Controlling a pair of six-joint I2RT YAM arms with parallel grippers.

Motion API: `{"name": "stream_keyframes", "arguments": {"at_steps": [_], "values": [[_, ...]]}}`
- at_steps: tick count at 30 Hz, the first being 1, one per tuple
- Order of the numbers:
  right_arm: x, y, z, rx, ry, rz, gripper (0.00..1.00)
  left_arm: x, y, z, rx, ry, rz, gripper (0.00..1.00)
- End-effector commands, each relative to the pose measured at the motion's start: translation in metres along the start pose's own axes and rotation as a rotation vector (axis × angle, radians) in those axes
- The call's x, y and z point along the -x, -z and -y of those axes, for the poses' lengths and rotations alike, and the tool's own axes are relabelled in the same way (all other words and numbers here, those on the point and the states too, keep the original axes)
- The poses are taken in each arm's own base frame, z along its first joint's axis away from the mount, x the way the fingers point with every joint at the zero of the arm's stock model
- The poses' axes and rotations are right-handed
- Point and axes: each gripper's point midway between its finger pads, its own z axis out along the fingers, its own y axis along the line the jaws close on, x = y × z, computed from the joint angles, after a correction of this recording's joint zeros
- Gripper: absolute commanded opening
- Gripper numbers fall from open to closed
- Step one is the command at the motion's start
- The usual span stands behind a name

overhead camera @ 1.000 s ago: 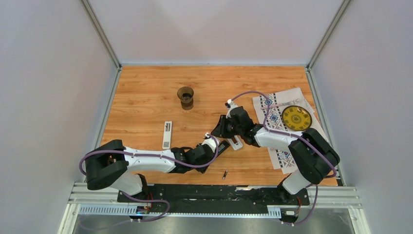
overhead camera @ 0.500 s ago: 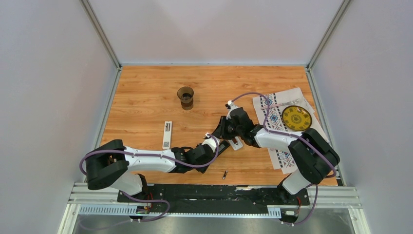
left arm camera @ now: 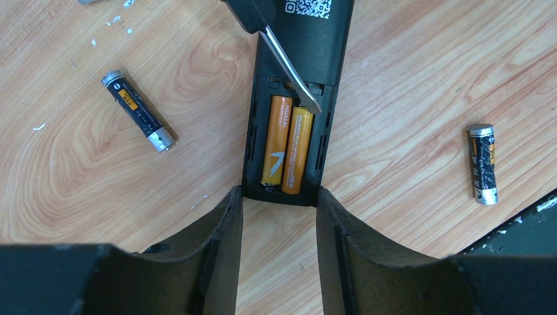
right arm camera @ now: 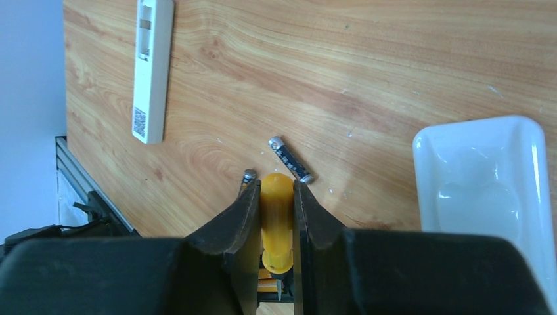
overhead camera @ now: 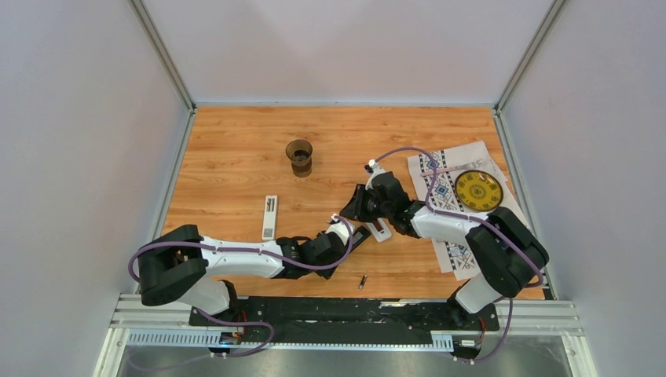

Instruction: Unload the batteries from the remote control

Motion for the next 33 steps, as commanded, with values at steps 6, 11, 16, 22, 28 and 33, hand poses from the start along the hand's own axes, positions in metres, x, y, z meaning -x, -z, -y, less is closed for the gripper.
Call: {"name": "stream_keyframes", "arguments": {"at_steps": [6,11,16,22,28,33], "values": [[0.003,-0.010,0.011,-0.031,0.027,0.034,0.00,-0.019,-0.004,0.006,-0.030,0.011,-0.076,0.31],[0.001,-0.011,0.012,-0.028,0.021,0.033,0.00,-0.020,-0.004,0.006,-0.030,0.009,-0.080,0.31],[0.008,-0.005,0.006,-0.018,0.021,0.058,0.00,-0.018,-0.003,0.005,-0.029,0.013,-0.074,0.31],[0.022,0.011,-0.014,0.024,0.027,0.090,0.00,0.002,0.012,0.004,-0.029,0.041,-0.001,0.63],[0.040,0.039,-0.038,0.074,0.065,0.147,0.00,0.049,0.052,0.006,-0.082,0.092,0.195,0.80],[0.053,0.066,-0.064,0.147,0.108,0.187,0.00,0.077,0.086,0.003,-0.141,0.158,0.321,0.83]]}}
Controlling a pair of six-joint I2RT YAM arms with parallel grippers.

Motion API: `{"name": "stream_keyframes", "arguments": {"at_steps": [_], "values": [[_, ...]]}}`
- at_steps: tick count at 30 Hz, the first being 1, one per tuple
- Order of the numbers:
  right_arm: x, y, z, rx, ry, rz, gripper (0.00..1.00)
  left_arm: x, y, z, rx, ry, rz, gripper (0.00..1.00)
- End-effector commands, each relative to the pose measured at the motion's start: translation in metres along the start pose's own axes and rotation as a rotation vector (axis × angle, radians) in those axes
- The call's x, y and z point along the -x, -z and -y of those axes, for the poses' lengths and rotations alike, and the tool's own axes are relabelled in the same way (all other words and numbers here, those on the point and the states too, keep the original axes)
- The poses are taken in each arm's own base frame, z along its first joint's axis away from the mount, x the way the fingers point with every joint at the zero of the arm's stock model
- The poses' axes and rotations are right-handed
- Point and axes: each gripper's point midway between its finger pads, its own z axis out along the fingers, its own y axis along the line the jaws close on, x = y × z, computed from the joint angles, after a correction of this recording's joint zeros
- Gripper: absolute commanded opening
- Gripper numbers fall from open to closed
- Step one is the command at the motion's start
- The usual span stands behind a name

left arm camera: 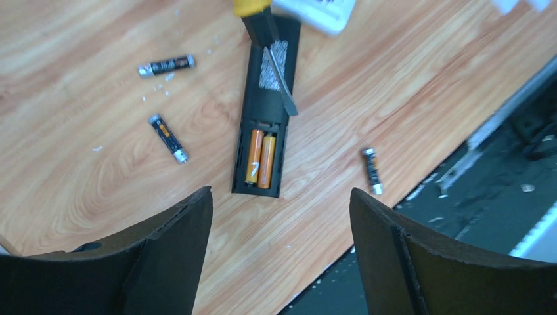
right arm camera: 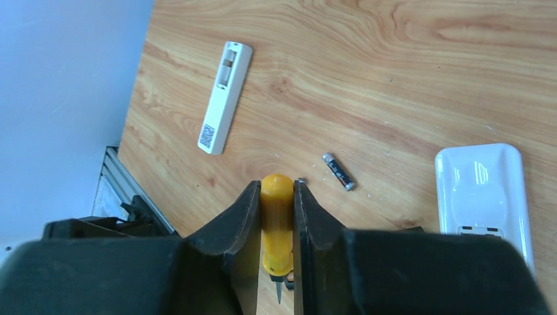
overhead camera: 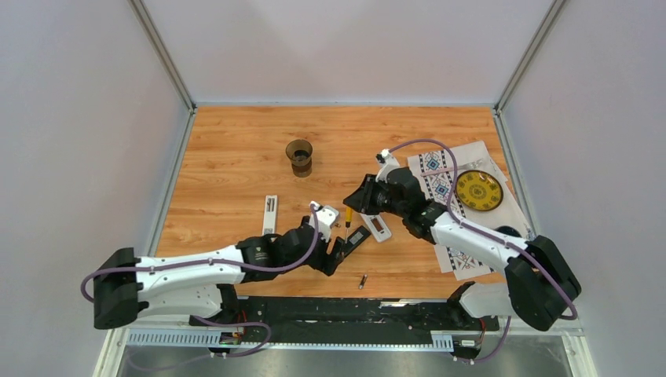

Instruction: Unload the batteries from the remote control

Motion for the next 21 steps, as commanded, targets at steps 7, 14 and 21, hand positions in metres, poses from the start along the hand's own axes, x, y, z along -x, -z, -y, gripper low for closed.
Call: {"name": "stream_keyframes", "arguments": {"at_steps": [7,14,21], "values": [[0.044,0.052,-0.084,0.286,0.090,0.114,0.00,0.077,0.066,0.006,-0.247,0.239,0.346,0.94],[0.061,0.081,-0.124,0.422,0.101,0.147,0.00,0.097,0.094,0.016,-0.397,0.295,0.464,1.00],[0.059,0.087,-0.141,0.482,0.089,0.121,0.00,0.104,0.080,0.033,-0.465,0.304,0.428,0.95]]}}
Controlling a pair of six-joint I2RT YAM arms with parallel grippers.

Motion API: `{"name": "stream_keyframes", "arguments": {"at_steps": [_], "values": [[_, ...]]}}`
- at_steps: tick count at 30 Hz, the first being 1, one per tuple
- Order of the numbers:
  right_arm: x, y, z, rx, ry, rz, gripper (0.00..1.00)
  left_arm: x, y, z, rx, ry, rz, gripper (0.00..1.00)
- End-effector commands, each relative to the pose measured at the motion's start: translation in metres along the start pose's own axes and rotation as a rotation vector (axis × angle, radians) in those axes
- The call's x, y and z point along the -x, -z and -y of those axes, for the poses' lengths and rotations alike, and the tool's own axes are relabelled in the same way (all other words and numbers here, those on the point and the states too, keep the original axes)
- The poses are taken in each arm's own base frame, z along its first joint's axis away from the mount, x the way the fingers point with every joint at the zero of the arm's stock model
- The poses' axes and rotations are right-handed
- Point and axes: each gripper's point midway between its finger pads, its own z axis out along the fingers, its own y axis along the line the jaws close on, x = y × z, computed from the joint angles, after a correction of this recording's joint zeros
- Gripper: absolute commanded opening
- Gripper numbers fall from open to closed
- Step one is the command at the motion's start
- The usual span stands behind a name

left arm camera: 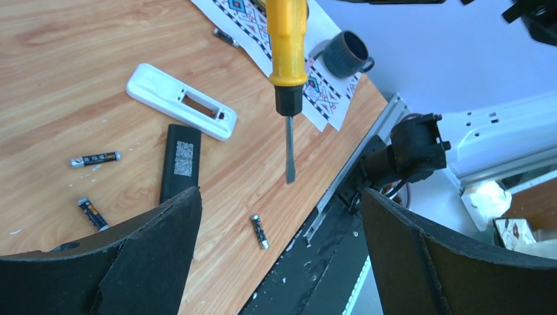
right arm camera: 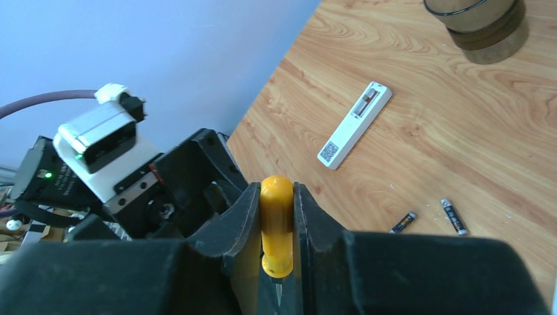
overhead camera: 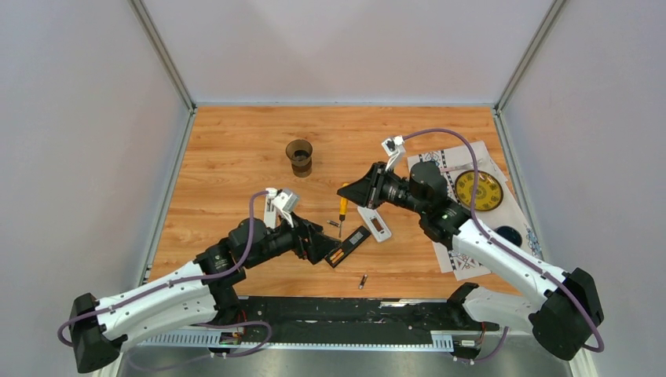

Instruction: Unload the batteries from the remote control

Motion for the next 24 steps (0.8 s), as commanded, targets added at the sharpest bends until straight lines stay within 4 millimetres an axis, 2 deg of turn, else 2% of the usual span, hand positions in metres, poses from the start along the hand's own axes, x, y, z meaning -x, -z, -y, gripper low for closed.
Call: {"name": "stream_keyframes", "arguments": {"at_steps": [1,8,11,12,13,14,16,18,21,24], "values": [[0.015,0.003,-0.037,0.116,0.006,0.025,0.00,0.007,-0.013,0.024,-0.109,0.034,0.003,0.94],[0.014,0.007,-0.054,0.182,0.013,0.012,0.00,0.018,-0.027,0.032,-0.150,0.045,0.023,0.68],[0.012,0.008,-0.059,0.213,0.014,0.000,0.00,0.023,-0.029,0.034,-0.163,0.046,0.030,0.47],[0.012,0.009,-0.061,0.220,0.010,-0.004,0.00,0.025,-0.029,0.035,-0.165,0.046,0.037,0.33],[0.011,0.009,-0.061,0.223,0.012,-0.005,0.00,0.026,-0.029,0.034,-0.166,0.046,0.036,0.26],[0.011,0.010,-0.062,0.226,0.009,-0.007,0.01,0.026,-0.029,0.034,-0.164,0.046,0.036,0.12],[0.011,0.010,-0.063,0.230,0.012,-0.010,0.02,0.026,-0.028,0.032,-0.155,0.045,0.031,0.01],[0.012,0.010,-0.064,0.229,0.014,-0.010,0.04,0.026,-0.025,0.030,-0.143,0.040,0.029,0.00],[0.013,0.010,-0.065,0.226,0.014,-0.011,0.15,0.026,-0.021,0.027,-0.125,0.024,0.026,0.00],[0.014,0.011,-0.066,0.218,0.016,-0.014,0.39,0.026,-0.015,0.023,-0.094,-0.007,0.007,0.00]]}}
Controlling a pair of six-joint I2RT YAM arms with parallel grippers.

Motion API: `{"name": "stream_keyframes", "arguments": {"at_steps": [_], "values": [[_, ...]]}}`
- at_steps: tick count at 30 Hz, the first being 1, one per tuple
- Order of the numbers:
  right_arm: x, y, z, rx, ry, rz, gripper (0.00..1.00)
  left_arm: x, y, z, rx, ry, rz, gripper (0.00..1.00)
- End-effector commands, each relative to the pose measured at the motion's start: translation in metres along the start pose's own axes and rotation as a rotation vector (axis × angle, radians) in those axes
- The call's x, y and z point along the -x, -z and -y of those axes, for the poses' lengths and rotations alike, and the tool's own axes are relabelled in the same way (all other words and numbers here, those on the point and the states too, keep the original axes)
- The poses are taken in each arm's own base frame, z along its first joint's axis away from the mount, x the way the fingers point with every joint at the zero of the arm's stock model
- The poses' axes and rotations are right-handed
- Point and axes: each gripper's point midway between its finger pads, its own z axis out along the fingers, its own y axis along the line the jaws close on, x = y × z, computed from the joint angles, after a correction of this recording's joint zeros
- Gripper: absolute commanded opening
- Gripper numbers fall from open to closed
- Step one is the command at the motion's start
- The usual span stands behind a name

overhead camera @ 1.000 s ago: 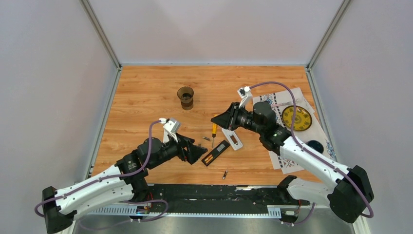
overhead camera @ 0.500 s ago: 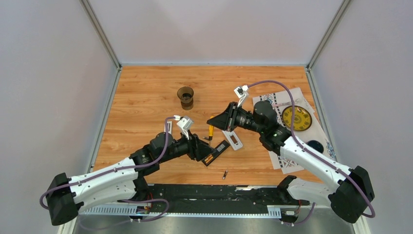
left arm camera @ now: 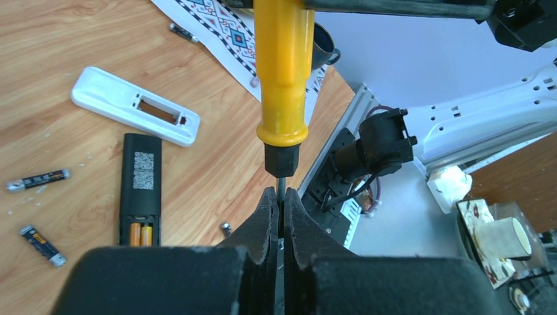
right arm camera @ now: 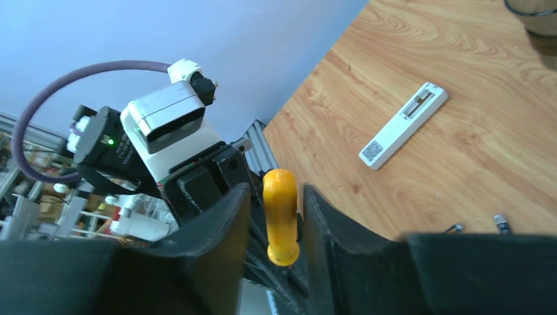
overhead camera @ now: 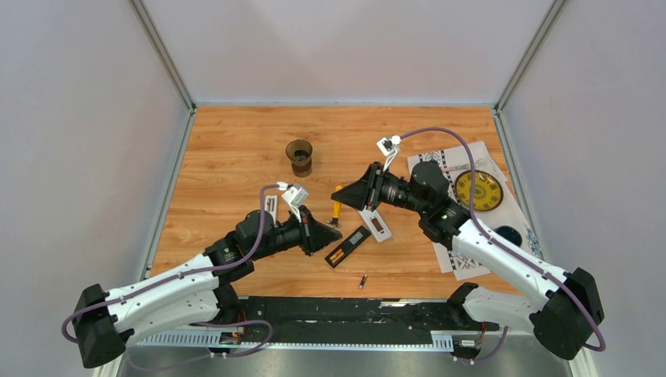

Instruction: Unload the batteries from the remote control

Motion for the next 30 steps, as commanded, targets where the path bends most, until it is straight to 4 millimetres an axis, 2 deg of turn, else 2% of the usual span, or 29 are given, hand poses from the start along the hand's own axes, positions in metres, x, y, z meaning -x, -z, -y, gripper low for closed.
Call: {"name": "stream_keyframes", "arguments": {"at_steps": [1,3,4,6,7,8,14,16,20,21,23,26,30], "values": [[0.019,0.006,-0.036,0.082,0.041,0.022,0.54,0.025,0.009,0.006,0.027,-0.071,0.044,0.00],[0.023,0.007,-0.039,0.079,0.051,0.028,0.68,0.024,0.015,0.004,0.051,-0.104,0.015,0.00],[0.026,0.009,-0.041,0.077,0.064,0.031,0.80,0.022,0.017,0.003,0.058,-0.113,-0.001,0.00],[0.029,0.010,-0.044,0.080,0.075,0.034,0.89,0.020,0.022,0.001,0.078,-0.148,-0.040,0.00],[0.033,0.011,-0.047,0.084,0.086,0.039,0.97,0.019,0.024,0.001,0.079,-0.173,-0.052,0.00],[0.032,0.012,-0.050,0.100,0.092,0.029,1.00,0.018,0.027,0.001,0.088,-0.182,-0.074,0.00],[0.028,0.015,-0.066,0.183,0.145,-0.036,1.00,0.020,0.038,0.008,0.073,-0.263,-0.129,0.00],[0.023,0.014,-0.068,0.207,0.154,-0.071,0.96,0.020,0.039,0.011,0.057,-0.275,-0.135,0.00],[0.015,0.016,-0.071,0.235,0.161,-0.125,0.77,0.020,0.039,0.018,0.018,-0.289,-0.142,0.00],[0.014,0.016,-0.071,0.236,0.162,-0.128,0.68,0.021,0.039,0.019,0.014,-0.290,-0.141,0.00],[0.012,0.015,-0.069,0.236,0.155,-0.143,0.65,0.020,0.039,0.021,0.005,-0.289,-0.140,0.00],[0.009,0.014,-0.067,0.238,0.152,-0.163,0.51,0.020,0.038,0.021,-0.001,-0.286,-0.138,0.00],[0.004,0.013,-0.060,0.215,0.163,-0.187,0.49,0.018,0.037,0.023,-0.017,-0.283,-0.138,0.00]]}}
